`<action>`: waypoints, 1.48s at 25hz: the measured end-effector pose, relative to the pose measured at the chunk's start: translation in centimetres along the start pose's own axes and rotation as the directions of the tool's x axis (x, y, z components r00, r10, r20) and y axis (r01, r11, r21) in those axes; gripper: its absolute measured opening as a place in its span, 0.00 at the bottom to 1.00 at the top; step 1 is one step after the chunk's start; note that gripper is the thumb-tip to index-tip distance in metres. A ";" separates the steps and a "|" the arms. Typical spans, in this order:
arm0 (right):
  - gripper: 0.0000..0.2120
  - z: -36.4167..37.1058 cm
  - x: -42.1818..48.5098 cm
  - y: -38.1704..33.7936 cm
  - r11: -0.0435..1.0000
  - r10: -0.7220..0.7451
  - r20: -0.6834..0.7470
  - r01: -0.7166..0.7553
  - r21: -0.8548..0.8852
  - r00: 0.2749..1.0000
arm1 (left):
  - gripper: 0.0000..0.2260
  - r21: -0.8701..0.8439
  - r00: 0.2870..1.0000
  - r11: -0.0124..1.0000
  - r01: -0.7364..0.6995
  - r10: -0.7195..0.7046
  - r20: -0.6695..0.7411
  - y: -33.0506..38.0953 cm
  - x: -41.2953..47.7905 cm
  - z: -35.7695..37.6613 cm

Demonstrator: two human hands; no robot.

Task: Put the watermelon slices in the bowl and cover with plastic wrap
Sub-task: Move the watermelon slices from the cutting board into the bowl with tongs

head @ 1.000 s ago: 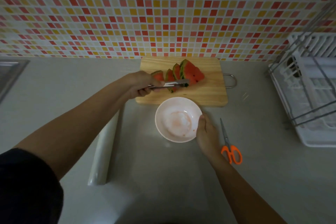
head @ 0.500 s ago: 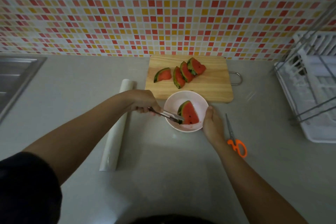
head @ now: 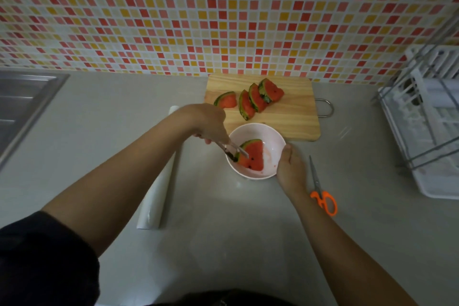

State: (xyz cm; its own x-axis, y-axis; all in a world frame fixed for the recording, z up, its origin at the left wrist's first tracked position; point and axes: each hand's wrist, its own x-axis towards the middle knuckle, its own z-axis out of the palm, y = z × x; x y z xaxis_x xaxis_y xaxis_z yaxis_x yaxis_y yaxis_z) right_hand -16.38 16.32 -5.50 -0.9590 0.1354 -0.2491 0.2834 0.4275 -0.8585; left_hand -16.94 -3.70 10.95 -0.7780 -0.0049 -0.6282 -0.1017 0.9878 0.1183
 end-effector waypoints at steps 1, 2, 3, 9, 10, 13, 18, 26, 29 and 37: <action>0.22 0.0 0.0 0.0 1.000 0.004 0.001 -0.004 0.009 1.000 | 0.21 -0.004 1.000 1.000 -0.001 0.001 -0.010 -0.4 -0.2 -0.4; 0.22 0.0 0.0 -0.1 1.000 0.001 0.003 -0.001 0.010 1.000 | 0.22 -0.017 1.000 1.000 -0.005 0.004 -0.014 -0.6 -0.4 -0.7; 0.22 0.0 0.0 -0.1 1.000 -0.007 0.004 0.007 0.005 1.000 | 0.23 -0.037 1.000 0.999 -0.013 0.012 -0.014 -0.7 -0.4 -0.8; 0.20 0.0 -0.2 -0.1 1.000 -0.026 -0.020 0.026 -0.003 0.999 | 0.27 -0.024 0.992 0.999 -0.025 0.021 -0.128 -0.4 1.1 1.0; 0.20 0.0 -0.2 0.0 1.000 -0.023 -0.022 0.023 0.000 0.999 | 0.27 -0.009 0.987 1.000 -0.018 0.016 -0.159 -0.3 1.3 1.4; 0.20 0.1 -0.2 -0.2 0.999 -0.035 -0.028 0.035 -0.006 0.999 | 0.27 -0.053 0.992 0.998 -0.029 0.022 -0.127 0.0 1.9 3.0; 0.20 0.1 -0.2 -0.1 0.998 -0.040 -0.043 0.038 -0.044 0.998 | 0.28 -0.198 0.992 0.980 -0.034 0.009 -0.122 -0.5 1.6 1.0; 0.19 0.1 -0.1 0.2 0.999 -0.045 -0.036 0.045 -0.011 0.998 | 0.23 -0.593 0.938 0.805 0.037 -0.232 -0.257 0.9 8.8 -2.8; 0.19 0.2 0.0 0.4 0.999 -0.027 -0.044 0.026 -0.026 0.999 | 0.21 -0.538 0.880 0.843 0.025 -0.274 -0.388 1.2 11.7 -3.2; 0.17 0.2 0.1 0.5 1.000 -0.018 -0.054 0.016 -0.023 0.998 | 0.14 -0.577 0.913 0.815 0.042 -0.266 -0.310 1.1 15.8 -5.0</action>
State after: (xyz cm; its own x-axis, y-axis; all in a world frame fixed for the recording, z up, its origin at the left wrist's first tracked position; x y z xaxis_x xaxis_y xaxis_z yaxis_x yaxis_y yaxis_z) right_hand -16.36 16.37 -6.06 -0.9619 0.1761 -0.2093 0.2677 0.4502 -0.8519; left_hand -32.42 -3.51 5.03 -0.8752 -0.3158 -0.3664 -0.4734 0.7151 0.5143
